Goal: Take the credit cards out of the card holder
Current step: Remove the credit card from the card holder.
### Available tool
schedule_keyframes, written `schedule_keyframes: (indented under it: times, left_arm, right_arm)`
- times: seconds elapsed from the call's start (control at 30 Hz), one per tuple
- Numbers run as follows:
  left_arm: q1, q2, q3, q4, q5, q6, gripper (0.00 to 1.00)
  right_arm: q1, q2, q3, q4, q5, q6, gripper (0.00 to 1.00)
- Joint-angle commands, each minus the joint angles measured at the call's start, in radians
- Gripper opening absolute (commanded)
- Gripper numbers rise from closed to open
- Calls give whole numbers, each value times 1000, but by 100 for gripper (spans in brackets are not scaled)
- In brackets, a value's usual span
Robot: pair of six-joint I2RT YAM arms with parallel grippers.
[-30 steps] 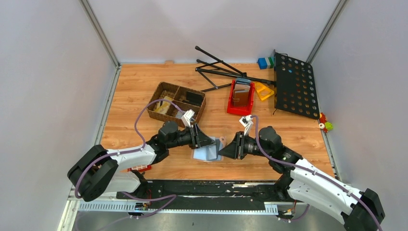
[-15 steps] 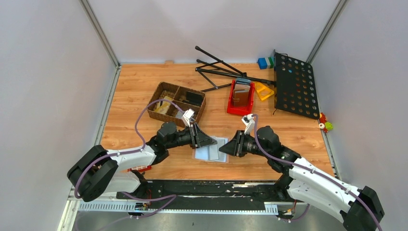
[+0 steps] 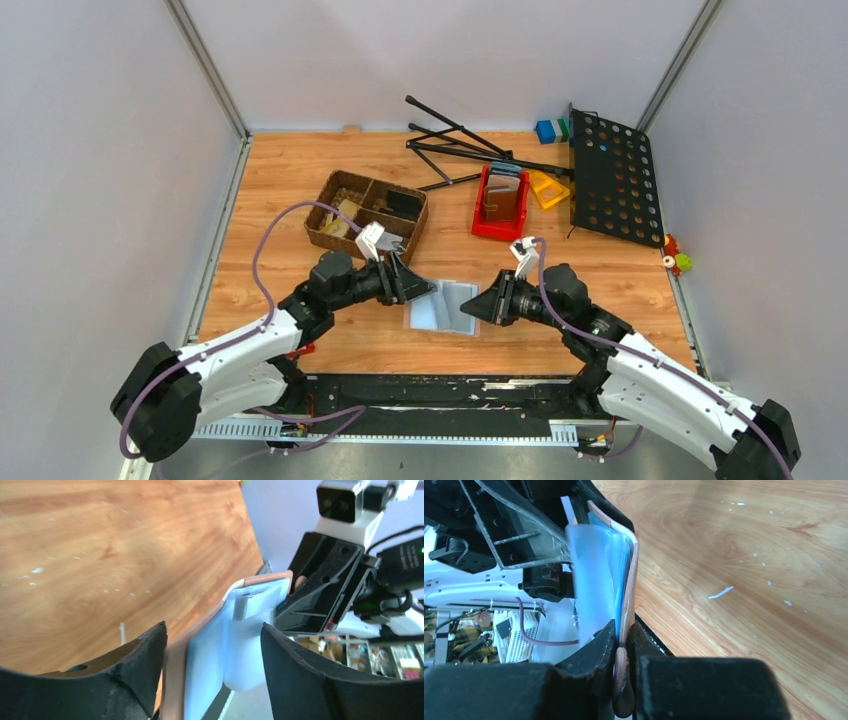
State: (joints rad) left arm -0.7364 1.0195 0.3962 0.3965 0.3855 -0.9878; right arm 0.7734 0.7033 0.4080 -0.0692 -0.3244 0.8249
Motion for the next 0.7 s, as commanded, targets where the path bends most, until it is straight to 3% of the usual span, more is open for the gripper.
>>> schedule_keyframes:
  times: [0.0, 0.07, 0.1, 0.3, 0.67]
  left_arm:
    - [32, -50, -33, 13, -6, 29, 87]
    - [30, -29, -62, 176, 103, -24, 99]
    - [27, -13, -63, 214, 130, -41, 100]
    - [-1, 31, -25, 140, 93, 20, 100]
    - [-85, 130, 37, 130, 13, 39, 100]
  right_arm:
    - [-11, -7, 10, -5, 21, -1, 1]
    - [-11, 2, 9, 14, 7, 4, 0]
    - [-11, 10, 11, 23, -1, 7, 0]
    - [-11, 37, 22, 54, -28, 14, 0]
    - [6, 184, 127, -48, 23, -18, 0]
